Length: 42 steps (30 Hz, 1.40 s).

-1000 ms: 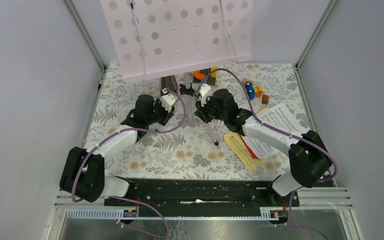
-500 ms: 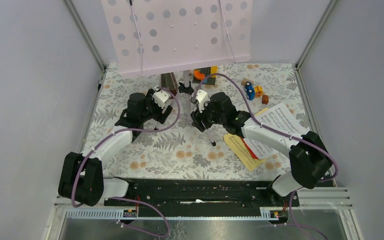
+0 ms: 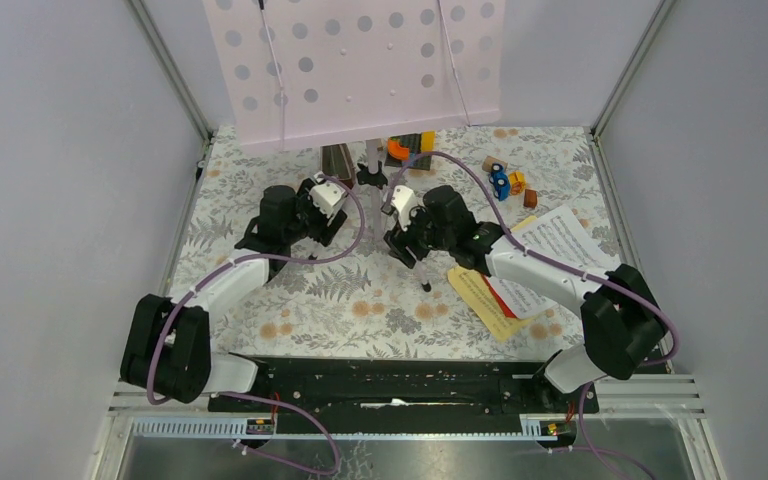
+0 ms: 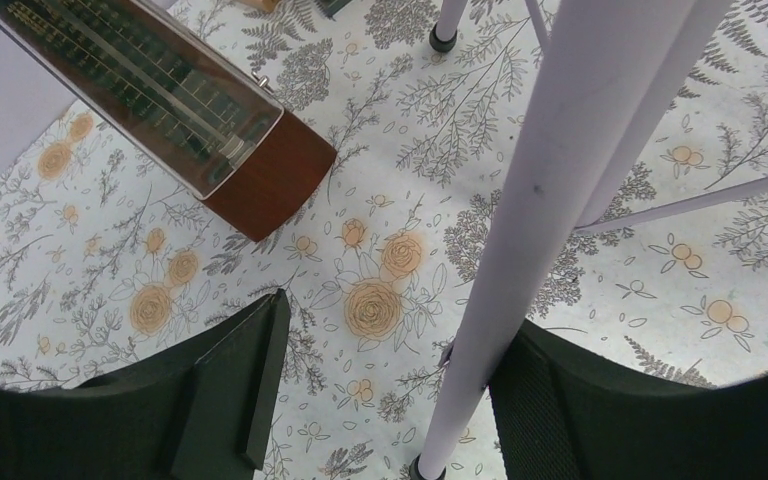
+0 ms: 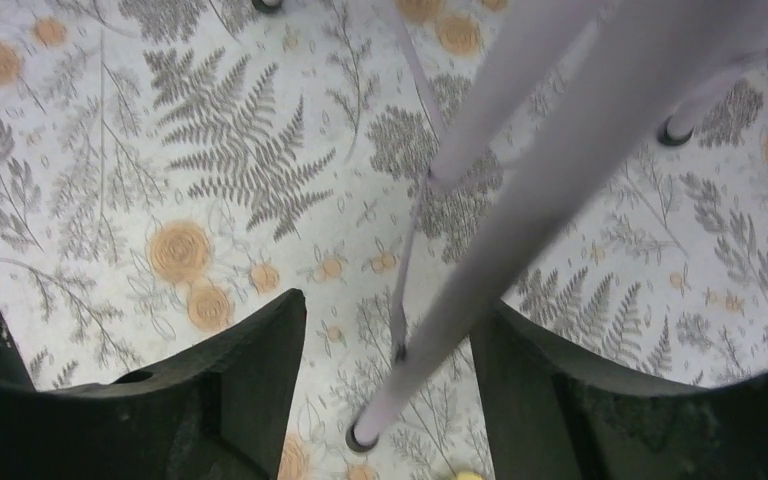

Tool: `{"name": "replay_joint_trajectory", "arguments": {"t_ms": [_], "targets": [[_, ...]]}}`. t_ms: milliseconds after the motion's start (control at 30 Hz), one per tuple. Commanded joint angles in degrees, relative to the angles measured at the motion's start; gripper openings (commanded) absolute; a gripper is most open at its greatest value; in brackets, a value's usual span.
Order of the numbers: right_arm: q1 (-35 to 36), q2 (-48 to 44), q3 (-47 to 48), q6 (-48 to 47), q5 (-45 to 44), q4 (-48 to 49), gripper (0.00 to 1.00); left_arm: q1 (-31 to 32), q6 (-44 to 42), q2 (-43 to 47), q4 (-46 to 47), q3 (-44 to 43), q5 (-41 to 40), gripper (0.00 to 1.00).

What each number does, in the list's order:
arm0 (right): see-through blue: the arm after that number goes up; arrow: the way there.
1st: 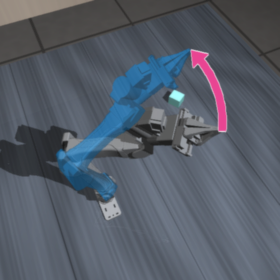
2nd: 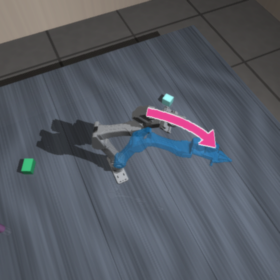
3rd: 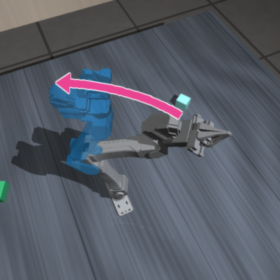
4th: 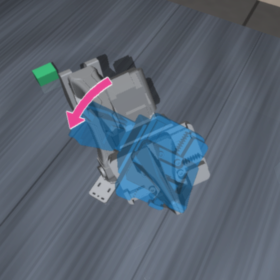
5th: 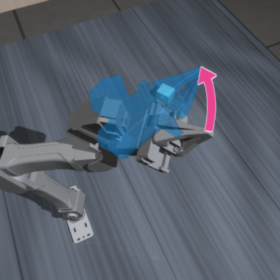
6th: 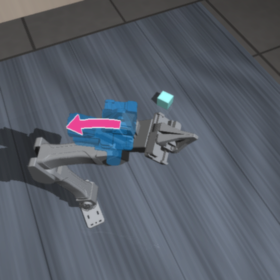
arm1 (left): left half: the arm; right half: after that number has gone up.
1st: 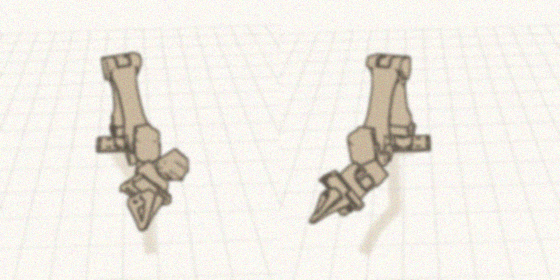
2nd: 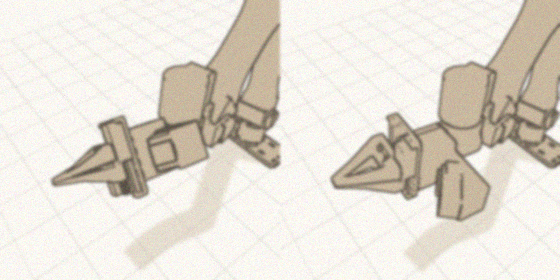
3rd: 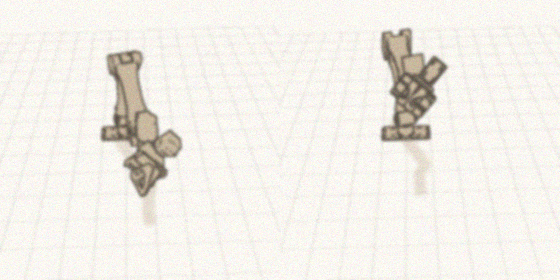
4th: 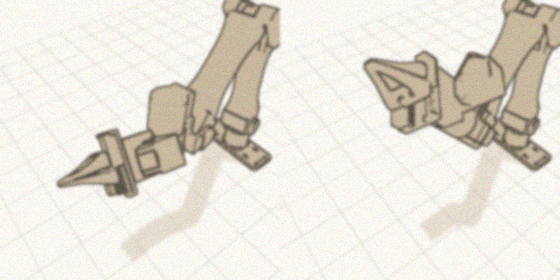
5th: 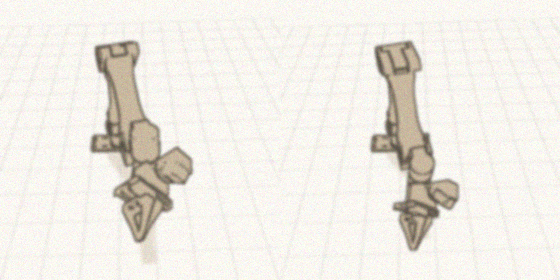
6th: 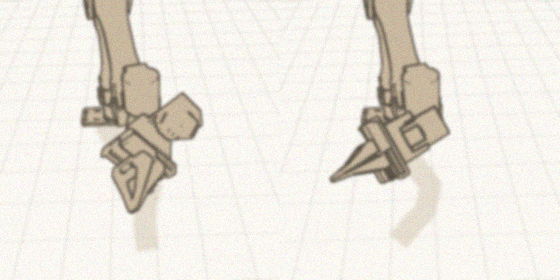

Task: Set up the instrument practice props

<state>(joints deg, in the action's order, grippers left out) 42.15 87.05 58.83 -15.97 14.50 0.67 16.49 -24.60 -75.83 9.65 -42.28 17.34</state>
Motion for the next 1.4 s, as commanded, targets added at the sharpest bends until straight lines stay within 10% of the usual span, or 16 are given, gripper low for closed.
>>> {"name": "replay_joint_trajectory", "arguments": {"t_ms": [0,433,533,833,1367], "targets": [[-4.01,-3.24,-0.64,-4.13,2.54,-5.29,0.68,-1.36,-0.73,-1.76,5.83,-2.96,-7.66,0.72],[-23.09,-11.76,-6.26,-7.09,-0.3,-17.22,0.8,-2.12,-1.36,4.04,2.89,-0.24,-6.89,0.85],[-30.28,-12.18,-5.35,-6.29,-2.75,-20.2,0.8,-2.08,-1.23,8.48,-5.45,-1.24,-4.8,0.98],[-53.99,-8.44,-2.2,-7.82,-1.15,-26.33,0.8,-1.28,-2.07,19.37,-36.88,-7.67,5.85,0.99],[-74.37,1.44,2.67,-14.33,3.93,-29.35,0.76,32.57,-8.29,14.21,-53.72,-11.79,-0.8,0.97]]}}
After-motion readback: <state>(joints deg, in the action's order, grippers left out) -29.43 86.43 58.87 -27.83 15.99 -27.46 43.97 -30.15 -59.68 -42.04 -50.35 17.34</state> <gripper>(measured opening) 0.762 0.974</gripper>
